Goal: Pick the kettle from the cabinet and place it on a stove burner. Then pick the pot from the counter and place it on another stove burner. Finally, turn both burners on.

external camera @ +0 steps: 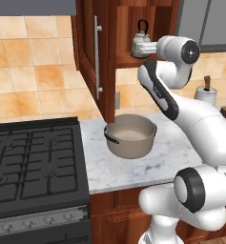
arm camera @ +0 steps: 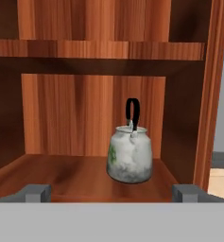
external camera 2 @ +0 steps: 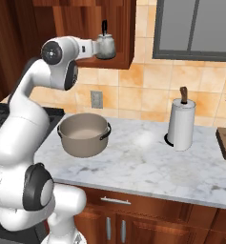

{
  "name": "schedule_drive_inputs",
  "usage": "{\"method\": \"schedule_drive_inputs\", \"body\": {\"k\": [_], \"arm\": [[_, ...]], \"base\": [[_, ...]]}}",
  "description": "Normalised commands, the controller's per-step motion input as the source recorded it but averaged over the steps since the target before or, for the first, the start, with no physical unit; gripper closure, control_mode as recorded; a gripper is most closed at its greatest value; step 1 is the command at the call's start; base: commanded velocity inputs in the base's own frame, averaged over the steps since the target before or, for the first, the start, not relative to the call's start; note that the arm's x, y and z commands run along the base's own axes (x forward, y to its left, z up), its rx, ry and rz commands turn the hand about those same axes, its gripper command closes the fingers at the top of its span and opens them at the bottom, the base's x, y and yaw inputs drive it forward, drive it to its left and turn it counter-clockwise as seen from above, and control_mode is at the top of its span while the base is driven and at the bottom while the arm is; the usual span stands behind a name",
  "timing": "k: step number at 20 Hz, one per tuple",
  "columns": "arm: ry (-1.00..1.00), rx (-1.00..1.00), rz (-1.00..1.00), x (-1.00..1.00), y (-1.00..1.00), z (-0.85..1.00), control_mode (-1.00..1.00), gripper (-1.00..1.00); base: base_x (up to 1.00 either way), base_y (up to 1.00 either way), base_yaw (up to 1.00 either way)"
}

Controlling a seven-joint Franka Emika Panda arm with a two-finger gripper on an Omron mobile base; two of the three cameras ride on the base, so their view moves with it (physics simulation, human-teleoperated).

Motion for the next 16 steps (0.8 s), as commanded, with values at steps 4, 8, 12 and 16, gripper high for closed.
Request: {"method": "schedule_drive_inputs", "body": {"k": [4,8,12,16], "arm": [[0.02,0.02,0.0,0.47,-0.15,0.04,-1.0,-1.0],[0.01,0.05,0.0,0.41,-0.09,0.07,-1.0,-1.0],[0.01,0.06,0.0,0.38,-0.06,0.1,-1.0,-1.0],[0.0,0.04,-0.01,0.35,-0.01,0.1,-1.0,-1.0]], "base": [[0.0,0.0,0.0],[0.0,0.0,0.0],[0.0,0.0,0.0],[0.0,0.0,0.0]]}}
